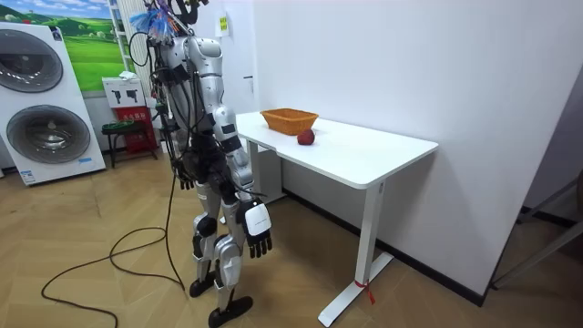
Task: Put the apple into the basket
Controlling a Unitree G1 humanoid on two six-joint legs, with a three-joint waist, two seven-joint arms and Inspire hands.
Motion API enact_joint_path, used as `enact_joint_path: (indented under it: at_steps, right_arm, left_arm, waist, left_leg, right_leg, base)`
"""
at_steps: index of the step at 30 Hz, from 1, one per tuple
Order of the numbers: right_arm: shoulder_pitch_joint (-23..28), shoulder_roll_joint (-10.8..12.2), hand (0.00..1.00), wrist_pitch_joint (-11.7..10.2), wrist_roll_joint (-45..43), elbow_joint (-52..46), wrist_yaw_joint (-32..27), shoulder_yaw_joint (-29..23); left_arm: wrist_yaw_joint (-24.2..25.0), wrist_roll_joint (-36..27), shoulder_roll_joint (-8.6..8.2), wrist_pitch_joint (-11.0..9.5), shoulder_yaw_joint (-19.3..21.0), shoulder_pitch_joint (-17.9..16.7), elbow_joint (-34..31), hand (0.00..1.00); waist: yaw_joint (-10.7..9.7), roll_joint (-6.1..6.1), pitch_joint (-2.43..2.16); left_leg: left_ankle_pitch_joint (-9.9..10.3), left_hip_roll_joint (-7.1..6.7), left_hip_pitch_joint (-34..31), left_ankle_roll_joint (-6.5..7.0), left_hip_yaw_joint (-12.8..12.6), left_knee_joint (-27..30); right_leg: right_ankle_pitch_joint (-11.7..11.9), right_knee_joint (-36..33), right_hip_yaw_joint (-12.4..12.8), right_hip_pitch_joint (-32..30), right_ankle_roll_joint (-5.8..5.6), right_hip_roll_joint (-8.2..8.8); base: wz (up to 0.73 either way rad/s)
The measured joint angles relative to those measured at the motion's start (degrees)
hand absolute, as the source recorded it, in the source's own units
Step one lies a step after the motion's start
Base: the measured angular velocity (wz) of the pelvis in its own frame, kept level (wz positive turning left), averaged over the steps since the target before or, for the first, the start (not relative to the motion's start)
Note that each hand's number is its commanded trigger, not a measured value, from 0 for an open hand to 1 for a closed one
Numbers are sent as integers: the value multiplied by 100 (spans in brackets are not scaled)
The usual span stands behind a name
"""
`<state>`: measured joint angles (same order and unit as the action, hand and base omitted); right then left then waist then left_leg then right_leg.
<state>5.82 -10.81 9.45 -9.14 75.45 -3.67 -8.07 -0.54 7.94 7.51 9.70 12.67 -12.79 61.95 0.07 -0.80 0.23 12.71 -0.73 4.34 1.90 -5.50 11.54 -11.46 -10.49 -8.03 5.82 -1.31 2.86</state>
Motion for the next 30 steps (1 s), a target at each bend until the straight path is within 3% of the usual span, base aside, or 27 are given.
enact_joint_path:
  at_steps: [6, 11, 15, 17, 20, 23, 30]
  right_arm:
    - [-33, 0, 0, -18, 231, -6, -24, -18]
    - [-6, 37, 0, -209, 1893, -10, -321, -280]
    - [-16, 105, 0, -289, 3710, -280, -677, -1454]
    - [-28, 81, 0, -476, 4871, -571, -1003, -2284]
    - [-69, 25, 0, -739, 5857, -1008, -1566, -2953]
    - [-117, -17, 0, -953, 6134, -1630, -2205, -3352]
    - [-157, -13, 0, -1397, 5534, -4241, -3591, -3257]
  left_arm:
    - [-4, -53, 4, -33, 4, 51, 10, 0]
    - [-85, -186, -3, -115, 4, 67, 65, 0]
    - [-135, -273, -3, -195, 294, 64, 41, 0]
    - [-170, -278, 29, -382, 614, 5, 38, 0]
    - [-273, -272, 109, -536, 806, 1, 39, 0]
    - [-275, -267, 137, -568, 905, 33, -16, 0]
    - [-269, -264, 164, -779, 835, 12, -157, 0]
  waist:
    - [28, -4, 1]
    - [13, 27, 6]
    - [-204, 50, -10]
    - [-331, 78, -12]
    - [-465, 87, -19]
    - [-541, 106, -28]
    - [-531, 87, -23]
  left_leg:
    - [-1, 1, 11, 0, -2, -20]
    - [0, 6, 27, 0, -23, -41]
    - [0, 1, 18, 0, -12, -60]
    - [0, 0, 25, 0, -62, -83]
    - [0, 0, 10, 0, -97, -90]
    - [-2, -2, -81, 2, -122, -77]
    - [-5, 2, -165, 7, -213, -14]
  right_leg:
    - [0, -5, 10, -5, 0, -1]
    - [-1, 10, 55, 0, -1, -6]
    - [0, 35, 8, 16, -1, -6]
    - [0, 40, 21, 3, -1, -6]
    - [0, 34, 62, -49, -1, -11]
    - [-2, -49, 95, -137, -4, -8]
    - [-7, -180, 195, -298, -11, 0]
  base:
    - [0]
    - [0]
    - [4]
    - [-6]
    - [-8]
    - [-6]
    - [-7]
